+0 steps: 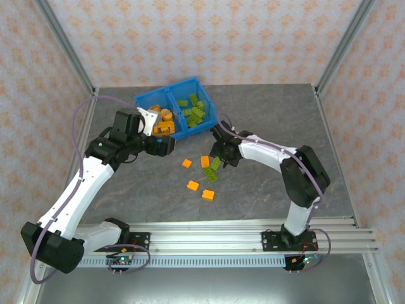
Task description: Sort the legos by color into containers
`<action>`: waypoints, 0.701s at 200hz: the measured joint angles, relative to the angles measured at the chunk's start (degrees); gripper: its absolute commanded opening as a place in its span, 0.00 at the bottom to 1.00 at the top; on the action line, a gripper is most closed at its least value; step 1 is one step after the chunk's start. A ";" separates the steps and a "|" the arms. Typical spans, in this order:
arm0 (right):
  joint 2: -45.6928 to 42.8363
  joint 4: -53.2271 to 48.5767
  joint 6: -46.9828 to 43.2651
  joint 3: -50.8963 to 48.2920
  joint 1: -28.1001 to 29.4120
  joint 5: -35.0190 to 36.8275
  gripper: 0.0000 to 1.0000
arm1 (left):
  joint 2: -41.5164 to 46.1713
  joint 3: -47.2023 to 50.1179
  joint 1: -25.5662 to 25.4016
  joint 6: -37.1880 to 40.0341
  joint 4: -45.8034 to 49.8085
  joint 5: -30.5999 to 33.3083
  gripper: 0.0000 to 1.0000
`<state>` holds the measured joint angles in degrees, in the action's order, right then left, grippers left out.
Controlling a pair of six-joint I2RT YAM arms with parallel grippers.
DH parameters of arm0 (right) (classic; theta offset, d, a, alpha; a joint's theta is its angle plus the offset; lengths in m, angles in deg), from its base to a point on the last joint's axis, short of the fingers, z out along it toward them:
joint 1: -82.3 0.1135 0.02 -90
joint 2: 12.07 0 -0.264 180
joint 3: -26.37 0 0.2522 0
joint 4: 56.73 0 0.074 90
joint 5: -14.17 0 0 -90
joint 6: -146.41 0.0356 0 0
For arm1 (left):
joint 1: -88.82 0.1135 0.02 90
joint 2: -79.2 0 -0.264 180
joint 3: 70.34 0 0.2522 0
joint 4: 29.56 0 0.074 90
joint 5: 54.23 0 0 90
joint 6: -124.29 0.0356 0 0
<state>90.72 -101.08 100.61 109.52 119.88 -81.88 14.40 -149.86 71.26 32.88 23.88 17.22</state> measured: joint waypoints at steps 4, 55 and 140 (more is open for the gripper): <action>0.33 -0.09 0.31 0.00 0.13 -0.04 0.70 | 0.00 0.00 -0.11 0.02 0.02 0.13 1.00; 6.10 -1.44 1.05 3.82 0.66 -0.42 0.69 | 0.02 0.04 -0.57 0.04 0.42 1.79 1.00; 9.38 -7.13 1.73 5.97 4.07 4.98 0.41 | 0.02 0.04 -0.72 0.04 0.55 3.28 1.00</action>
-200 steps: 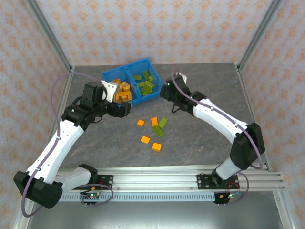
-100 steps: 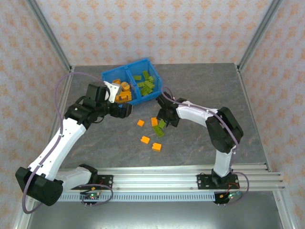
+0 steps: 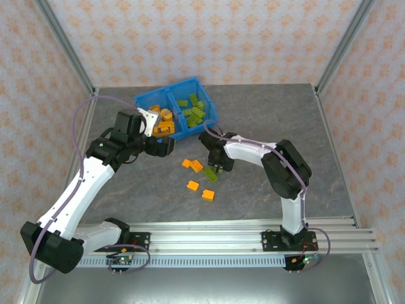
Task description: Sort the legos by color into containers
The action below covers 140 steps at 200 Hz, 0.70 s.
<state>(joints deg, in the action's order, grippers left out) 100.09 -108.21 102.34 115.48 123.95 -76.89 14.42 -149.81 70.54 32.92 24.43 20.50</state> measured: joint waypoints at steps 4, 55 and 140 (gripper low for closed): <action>0.00 -0.24 -0.15 -0.04 0.00 0.24 0.39 | 0.00 0.00 0.00 0.00 0.00 0.17 1.00; -2.86 -0.35 0.31 -3.52 -0.24 1.81 0.32 | 0.00 0.00 0.00 0.00 0.00 1.01 1.00; -19.34 4.02 -17.09 2.38 -4.20 9.57 0.34 | 3.32 1.40 0.00 0.85 -0.28 0.07 1.00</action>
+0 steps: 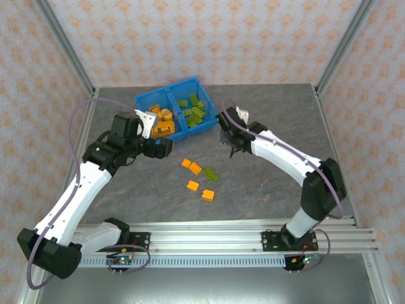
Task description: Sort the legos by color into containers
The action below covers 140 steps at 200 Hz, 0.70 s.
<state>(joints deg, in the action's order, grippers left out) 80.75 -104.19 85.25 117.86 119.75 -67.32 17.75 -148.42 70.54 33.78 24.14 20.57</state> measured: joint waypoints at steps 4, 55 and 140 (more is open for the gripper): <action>0.26 0.70 -1.05 1.22 0.00 -0.13 0.34 | 0.35 0.09 0.00 0.00 0.00 0.00 1.00; 19.56 3.45 -13.35 30.67 -0.26 -1.40 0.33 | 2.05 0.26 0.00 0.57 -0.15 0.70 1.00; 58.01 -2.84 -19.58 72.94 -3.28 -5.46 0.39 | 2.05 0.26 0.00 0.59 -0.15 1.99 1.00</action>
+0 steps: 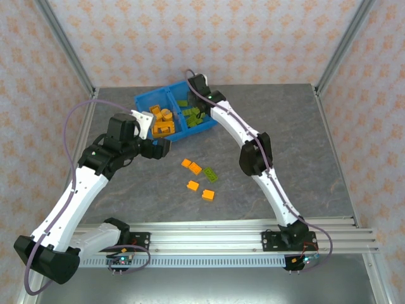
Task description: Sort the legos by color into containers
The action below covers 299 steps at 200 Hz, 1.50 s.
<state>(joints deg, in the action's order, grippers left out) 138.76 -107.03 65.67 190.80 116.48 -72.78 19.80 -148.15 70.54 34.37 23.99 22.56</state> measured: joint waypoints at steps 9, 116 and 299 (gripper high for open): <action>1.09 0.87 -0.63 0.09 -0.07 -0.72 0.39 | 0.00 0.00 0.00 0.00 0.00 0.00 1.00; 2.19 7.26 -3.32 7.04 0.02 -2.78 0.66 | -1.60 0.00 0.00 0.00 0.02 0.39 1.00; -74.90 17.70 5.35 -85.22 0.13 -2.75 0.99 | -29.35 3.45 -11.37 -53.44 -7.26 7.39 0.65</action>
<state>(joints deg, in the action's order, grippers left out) 63.85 -89.32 71.02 105.58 116.61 -75.54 -9.55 -144.70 59.17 -19.07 16.73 29.94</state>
